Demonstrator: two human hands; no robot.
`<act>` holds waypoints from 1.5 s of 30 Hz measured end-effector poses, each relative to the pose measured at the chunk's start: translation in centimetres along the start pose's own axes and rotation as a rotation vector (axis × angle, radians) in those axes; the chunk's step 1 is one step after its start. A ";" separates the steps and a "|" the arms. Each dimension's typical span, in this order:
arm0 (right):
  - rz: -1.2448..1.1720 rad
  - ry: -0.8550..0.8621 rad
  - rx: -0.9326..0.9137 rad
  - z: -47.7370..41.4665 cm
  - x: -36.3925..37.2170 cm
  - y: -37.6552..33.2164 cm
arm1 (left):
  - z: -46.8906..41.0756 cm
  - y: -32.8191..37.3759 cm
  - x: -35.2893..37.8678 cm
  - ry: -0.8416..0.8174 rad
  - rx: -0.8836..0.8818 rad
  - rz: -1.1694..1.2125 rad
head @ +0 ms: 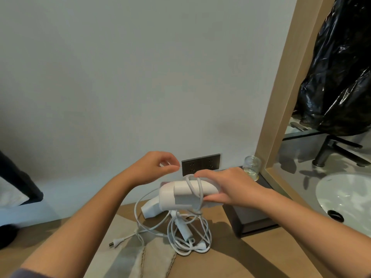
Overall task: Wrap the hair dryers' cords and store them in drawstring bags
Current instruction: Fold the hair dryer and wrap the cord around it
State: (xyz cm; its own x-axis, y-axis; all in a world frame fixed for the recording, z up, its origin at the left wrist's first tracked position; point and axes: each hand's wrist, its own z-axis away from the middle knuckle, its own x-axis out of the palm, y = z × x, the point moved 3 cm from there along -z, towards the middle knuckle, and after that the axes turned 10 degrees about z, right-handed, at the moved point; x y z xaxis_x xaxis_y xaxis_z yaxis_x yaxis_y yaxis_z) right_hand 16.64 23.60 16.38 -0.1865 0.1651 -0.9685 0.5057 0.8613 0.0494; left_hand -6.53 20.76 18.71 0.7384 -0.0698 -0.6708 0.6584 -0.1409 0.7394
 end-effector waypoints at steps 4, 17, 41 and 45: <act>-0.013 -0.052 0.142 -1.2 0.3 1.0 | 2.3 2.1 -1.3 0.284 0.178 0.025; -0.445 0.015 0.428 -4.4 -5.2 2.6 | 5.1 -2.6 4.8 0.173 -0.001 0.081; -0.744 0.078 0.570 -4.4 -8.2 1.0 | 0.1 -6.2 14.9 0.076 -0.488 0.612; -0.744 0.090 0.599 -4.4 -8.1 1.3 | -0.6 -5.5 16.9 -0.067 -0.484 0.881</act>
State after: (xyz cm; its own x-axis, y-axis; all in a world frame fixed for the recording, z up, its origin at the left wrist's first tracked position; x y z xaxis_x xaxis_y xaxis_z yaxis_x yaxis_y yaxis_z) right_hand 15.09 25.49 25.32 -0.6850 -0.2674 -0.6777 0.5736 0.3756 -0.7280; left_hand 2.40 20.94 3.33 0.9908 -0.0128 0.1350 -0.1184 0.4031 0.9075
